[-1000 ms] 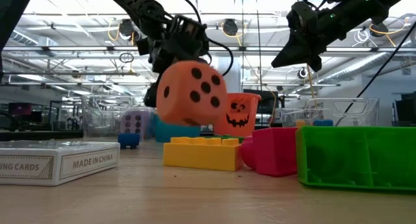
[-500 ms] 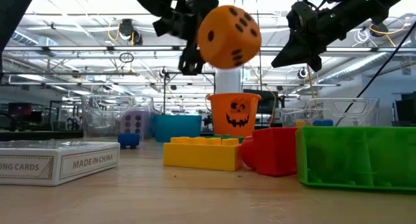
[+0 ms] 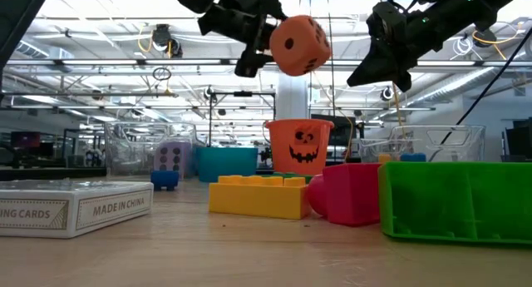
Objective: Pick & Place Toys
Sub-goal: Put the orange dice into the left transparent bin
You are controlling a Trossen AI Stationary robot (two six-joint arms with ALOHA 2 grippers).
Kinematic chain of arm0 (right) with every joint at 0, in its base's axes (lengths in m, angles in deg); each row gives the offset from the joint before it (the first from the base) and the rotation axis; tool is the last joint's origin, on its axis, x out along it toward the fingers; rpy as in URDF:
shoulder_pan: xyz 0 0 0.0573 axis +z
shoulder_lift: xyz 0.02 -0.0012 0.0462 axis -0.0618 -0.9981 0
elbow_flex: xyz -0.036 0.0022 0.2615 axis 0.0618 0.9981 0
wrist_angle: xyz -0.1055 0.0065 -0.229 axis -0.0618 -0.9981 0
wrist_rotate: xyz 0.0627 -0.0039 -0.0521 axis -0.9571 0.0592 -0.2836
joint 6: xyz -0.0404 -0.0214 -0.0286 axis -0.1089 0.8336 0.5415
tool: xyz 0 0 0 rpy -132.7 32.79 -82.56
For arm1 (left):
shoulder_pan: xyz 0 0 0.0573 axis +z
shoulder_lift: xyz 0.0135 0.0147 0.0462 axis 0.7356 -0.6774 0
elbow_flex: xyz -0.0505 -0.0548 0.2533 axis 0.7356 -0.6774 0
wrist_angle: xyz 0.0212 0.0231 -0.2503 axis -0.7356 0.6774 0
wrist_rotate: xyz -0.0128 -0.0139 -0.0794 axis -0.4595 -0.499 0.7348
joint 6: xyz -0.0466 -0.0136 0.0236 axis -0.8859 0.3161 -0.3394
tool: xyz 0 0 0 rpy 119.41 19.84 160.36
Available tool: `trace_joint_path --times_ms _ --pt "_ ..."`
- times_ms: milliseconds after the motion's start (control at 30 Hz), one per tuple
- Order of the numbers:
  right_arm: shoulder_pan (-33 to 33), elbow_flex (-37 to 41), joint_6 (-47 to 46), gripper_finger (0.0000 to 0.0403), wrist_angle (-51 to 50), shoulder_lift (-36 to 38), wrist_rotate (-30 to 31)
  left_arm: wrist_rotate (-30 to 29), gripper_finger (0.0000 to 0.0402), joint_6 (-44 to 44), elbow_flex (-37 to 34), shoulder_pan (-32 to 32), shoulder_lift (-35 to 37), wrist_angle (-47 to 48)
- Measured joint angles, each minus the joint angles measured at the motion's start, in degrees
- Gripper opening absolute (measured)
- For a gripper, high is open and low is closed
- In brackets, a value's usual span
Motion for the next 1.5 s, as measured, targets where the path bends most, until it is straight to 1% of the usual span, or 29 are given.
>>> trace_joint_path --times_ms 233,400,567,733,967,1267,1333,1500 --pt "0.01 0.0 0.0 0.0 0.02 0.0 0.0 -7.75 0.0303 -9.24 2.31 5.88 0.0 0.42" --pt "0.0 0.0 -0.06 0.0 0.02 0.0 -0.02 -12.09 0.0303 -13.33 2.58 10.48 0.0 4.84" --pt "0.01 0.0 -1.19 0.0 0.02 0.0 -0.11 -13.89 0.0303 -13.22 2.57 14.48 0.19 12.89" --pt "0.0 0.0 -1.29 0.0 0.02 0.0 -0.15 -17.6 0.0303 -11.12 2.57 18.0 2.52 20.51" --pt "0.02 0.0 -1.29 0.0 0.04 0.0 -0.16 -30.86 0.0303 -12.32 2.59 22.49 9.7 30.16" --pt "0.01 -0.02 -1.51 0.0 0.04 0.0 -0.2 -45.27 0.0303 -16.43 2.59 24.52 17.33 41.34" --pt "0.0 0.0 -1.51 0.0 0.04 0.0 -0.2 -46.5 0.0303 -16.04 2.59 24.6 18.32 44.03" --pt "0.0 0.0 -1.51 0.0 0.04 0.0 -0.2 -46.81 0.0303 -12.13 2.58 24.48 19.86 48.7"
